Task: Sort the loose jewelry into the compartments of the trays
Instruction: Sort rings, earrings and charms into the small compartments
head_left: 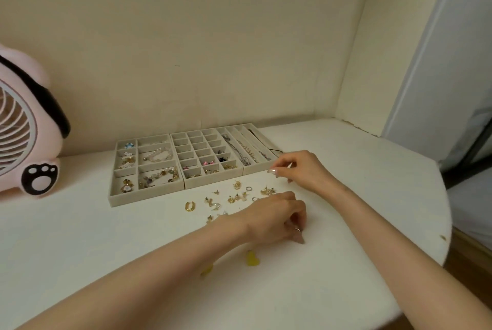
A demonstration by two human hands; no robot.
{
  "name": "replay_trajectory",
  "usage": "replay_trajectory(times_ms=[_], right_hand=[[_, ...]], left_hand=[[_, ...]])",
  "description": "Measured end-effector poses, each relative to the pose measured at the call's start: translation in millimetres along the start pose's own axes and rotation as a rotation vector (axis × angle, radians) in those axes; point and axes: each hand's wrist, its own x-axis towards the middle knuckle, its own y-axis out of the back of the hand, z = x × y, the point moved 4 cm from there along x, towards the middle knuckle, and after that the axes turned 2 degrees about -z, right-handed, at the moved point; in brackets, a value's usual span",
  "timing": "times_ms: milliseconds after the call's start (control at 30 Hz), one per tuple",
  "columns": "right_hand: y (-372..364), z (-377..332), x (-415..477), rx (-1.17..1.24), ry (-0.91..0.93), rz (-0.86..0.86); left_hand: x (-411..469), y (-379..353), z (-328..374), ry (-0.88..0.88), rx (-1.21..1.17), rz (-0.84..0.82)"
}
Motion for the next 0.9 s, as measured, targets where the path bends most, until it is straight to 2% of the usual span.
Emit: replay_trajectory(times_ms=[200,300,467,633,800,900], right_hand=[[-6,5,-7,0.051,0.006,0.039],[-7,1,-4,0.039,0.009,0.036],[-10,-10,6,0.037,0.020,0.032],[-17,-21,14,0.066,0.031,0.018],[-27,-23,20,0.097,0.031,0.042],[-34,-19,18,0.116,0.027,0.043]], left_hand=[[-5,2,-1,-0.037,-0.011,0.062],[-13,21,-18,-0.003,-0.104,0.168],[-30,71,-63,0.168,-0.197,0.311],[-46,113,-120,0.368,-0.429,0.532],[-46,140,-165,0.536,-0.309,0.619],[-40,142,-176,0.562,-0.300,0.611]])
